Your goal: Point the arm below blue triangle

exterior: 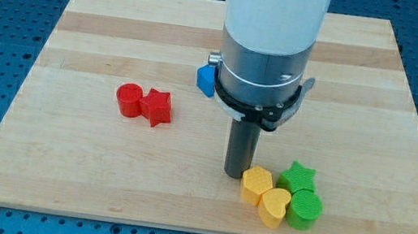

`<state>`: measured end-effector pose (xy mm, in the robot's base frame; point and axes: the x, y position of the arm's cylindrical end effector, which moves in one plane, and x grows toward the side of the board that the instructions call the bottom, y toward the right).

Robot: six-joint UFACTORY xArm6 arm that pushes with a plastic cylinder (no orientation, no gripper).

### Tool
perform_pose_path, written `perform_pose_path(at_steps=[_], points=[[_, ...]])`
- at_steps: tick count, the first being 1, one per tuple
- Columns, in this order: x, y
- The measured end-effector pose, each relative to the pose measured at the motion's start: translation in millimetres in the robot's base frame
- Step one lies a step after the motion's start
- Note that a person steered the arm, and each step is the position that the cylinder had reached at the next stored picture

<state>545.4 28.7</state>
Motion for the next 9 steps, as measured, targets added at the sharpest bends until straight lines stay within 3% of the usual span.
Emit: perform_pose_path(at_steps=[2, 6, 8, 9], points=[[0.0, 24.8], [-4.1, 12.1], [-61.0, 7.5], [-64.1, 5.3]])
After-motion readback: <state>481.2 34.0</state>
